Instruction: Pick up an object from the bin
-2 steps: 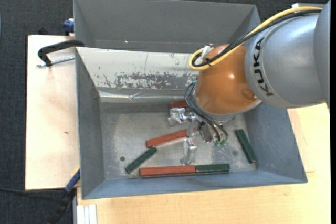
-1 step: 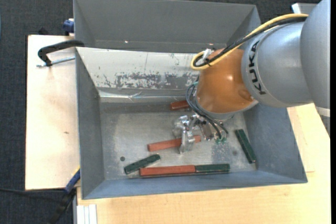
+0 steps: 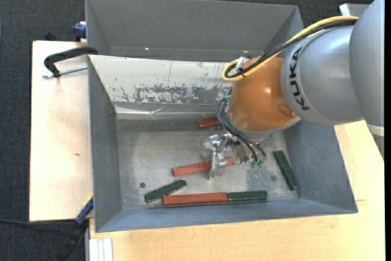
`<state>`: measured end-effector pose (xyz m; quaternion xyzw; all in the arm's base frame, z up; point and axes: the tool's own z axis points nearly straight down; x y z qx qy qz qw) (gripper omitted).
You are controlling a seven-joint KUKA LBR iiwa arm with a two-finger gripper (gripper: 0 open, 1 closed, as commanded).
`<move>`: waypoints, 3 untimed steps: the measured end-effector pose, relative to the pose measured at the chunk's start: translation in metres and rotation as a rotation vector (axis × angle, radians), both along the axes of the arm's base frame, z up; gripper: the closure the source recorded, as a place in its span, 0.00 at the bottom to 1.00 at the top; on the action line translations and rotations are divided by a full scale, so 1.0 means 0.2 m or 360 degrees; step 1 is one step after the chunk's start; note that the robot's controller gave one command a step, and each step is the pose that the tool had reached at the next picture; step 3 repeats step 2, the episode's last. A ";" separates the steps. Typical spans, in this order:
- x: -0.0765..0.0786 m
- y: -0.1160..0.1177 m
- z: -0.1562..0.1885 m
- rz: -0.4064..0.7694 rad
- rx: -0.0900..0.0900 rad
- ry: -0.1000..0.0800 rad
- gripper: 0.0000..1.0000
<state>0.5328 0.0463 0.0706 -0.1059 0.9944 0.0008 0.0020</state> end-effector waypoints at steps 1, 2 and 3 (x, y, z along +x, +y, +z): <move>-0.05 -0.03 0.25 -0.0009 -0.0001 0.0010 1.00; 0.05 0.19 0.79 -0.0080 0.0000 -0.0001 1.00; 0.05 0.19 0.79 -0.0080 0.0000 -0.0001 1.00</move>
Offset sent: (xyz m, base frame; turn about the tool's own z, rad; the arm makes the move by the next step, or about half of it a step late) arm 0.0098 0.0378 0.1559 0.0506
